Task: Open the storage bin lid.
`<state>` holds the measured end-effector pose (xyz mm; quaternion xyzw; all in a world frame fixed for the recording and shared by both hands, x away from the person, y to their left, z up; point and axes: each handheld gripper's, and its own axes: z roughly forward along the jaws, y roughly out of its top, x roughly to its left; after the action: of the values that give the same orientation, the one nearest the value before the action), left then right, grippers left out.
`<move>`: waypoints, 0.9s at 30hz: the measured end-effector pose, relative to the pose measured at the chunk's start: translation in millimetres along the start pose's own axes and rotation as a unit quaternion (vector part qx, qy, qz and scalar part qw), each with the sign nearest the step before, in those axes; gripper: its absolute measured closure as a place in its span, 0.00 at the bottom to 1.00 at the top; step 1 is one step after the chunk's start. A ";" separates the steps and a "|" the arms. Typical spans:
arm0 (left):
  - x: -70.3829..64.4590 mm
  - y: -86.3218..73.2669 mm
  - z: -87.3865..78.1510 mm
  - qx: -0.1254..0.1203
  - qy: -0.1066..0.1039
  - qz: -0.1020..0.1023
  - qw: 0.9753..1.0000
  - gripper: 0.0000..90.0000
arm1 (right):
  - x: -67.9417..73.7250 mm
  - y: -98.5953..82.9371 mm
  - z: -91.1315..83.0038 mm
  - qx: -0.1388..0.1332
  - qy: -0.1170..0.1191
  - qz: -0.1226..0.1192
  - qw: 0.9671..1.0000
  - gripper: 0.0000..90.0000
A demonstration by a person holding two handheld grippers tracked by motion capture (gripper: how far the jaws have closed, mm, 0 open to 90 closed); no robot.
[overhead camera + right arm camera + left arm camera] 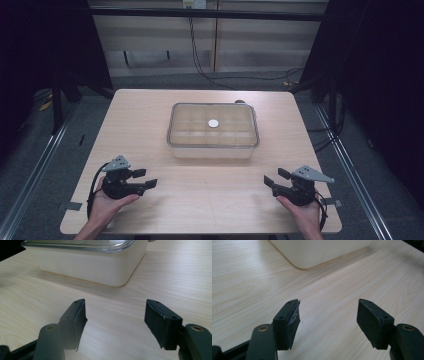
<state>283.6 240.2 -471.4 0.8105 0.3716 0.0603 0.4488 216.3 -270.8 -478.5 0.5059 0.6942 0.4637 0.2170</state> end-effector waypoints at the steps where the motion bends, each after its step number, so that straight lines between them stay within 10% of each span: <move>1: -0.1 0.0 0.8 0.001 0.002 -0.001 1.000 0.38 | -1.0 0.5 1.2 0.001 0.000 0.003 1.000 0.37; 21: -3.1 12.7 2.7 -0.006 -0.006 0.001 1.000 0.38 | -1.4 20.0 -3.5 0.003 0.023 0.004 1.000 0.36; 27: -6.7 24.1 1.4 -0.019 -0.002 0.006 1.000 0.38 | 10.0 29.1 8.3 0.045 0.039 -0.016 0.998 0.32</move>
<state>292.7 227.1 -452.0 0.8042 0.3645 0.0679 0.4645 233.4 -256.6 -455.6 0.4860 0.7300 0.4477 0.1743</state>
